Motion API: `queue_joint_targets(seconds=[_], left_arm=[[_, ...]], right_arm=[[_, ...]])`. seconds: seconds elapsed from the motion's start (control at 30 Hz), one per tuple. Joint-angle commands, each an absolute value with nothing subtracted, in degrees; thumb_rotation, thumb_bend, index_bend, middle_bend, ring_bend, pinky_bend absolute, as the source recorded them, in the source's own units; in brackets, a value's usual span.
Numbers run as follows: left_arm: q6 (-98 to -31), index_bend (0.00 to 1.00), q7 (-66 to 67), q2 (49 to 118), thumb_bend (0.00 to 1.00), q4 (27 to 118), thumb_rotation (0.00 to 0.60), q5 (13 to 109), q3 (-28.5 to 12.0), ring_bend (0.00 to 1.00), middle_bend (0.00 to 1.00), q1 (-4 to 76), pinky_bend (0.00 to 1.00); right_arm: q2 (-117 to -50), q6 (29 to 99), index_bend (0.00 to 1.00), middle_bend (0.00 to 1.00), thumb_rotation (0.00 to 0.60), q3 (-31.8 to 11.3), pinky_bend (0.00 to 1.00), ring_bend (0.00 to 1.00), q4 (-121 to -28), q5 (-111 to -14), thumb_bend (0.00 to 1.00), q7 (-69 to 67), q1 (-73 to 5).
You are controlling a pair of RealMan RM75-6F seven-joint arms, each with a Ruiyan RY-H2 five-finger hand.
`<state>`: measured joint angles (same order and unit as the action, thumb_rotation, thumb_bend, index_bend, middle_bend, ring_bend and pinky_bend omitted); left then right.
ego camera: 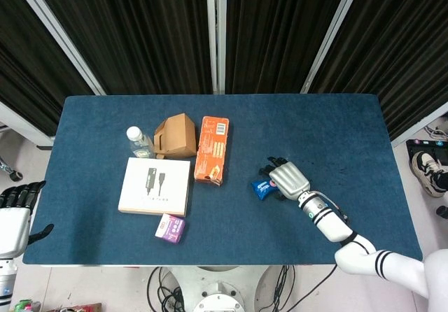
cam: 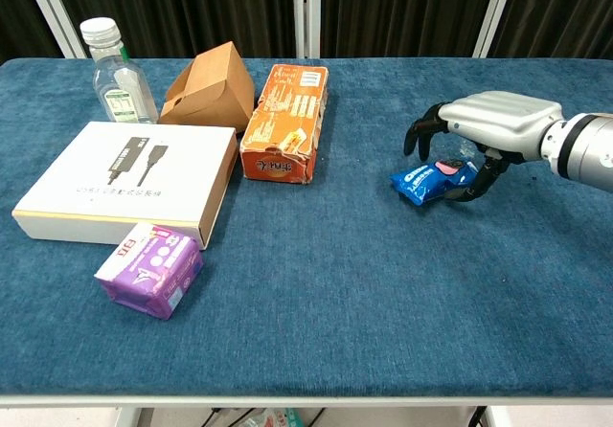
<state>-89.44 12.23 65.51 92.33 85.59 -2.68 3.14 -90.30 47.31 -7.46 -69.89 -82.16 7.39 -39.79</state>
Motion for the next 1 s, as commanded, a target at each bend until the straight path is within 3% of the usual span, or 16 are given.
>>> queue_joint_targets(seconds=[0.03,0.2,0.6,1.0], left_arm=[[-89.81,0.14,11.83,65.58,0.05,92.02,0.600,85.70,-2.74,0.17,0.18,2.97,0.18],[-90.35,0.14,11.12,65.65,0.05,91.50,0.600,85.76,-2.67,0.17,0.18,2.49,0.18],[-90.66,0.14,11.97,65.46,0.04,92.29,0.600,86.35,-2.94,0.17,0.18,2.56,0.18],[-90.24,0.14,13.40,64.73,0.04,93.92,0.600,86.34,-3.24,0.17,0.18,2.89,0.18]], right_arm=[[-92.08,47.82,0.41,0.39,0.600,-6.79,0.26,0.18,-67.84,-82.50,0.26,7.10,-40.26],[-93.30,52.28,0.53,0.49,0.600,-6.35,0.34,0.29,-66.30,-84.46,0.34,5.27,-39.56],[-90.73,65.65,0.53,0.45,0.600,-12.07,0.37,0.28,-77.43,-90.21,0.34,-17.11,-40.83],[-94.39,61.51,0.53,0.44,0.600,-16.62,0.37,0.28,-80.71,-88.04,0.34,-15.21,-48.52]])
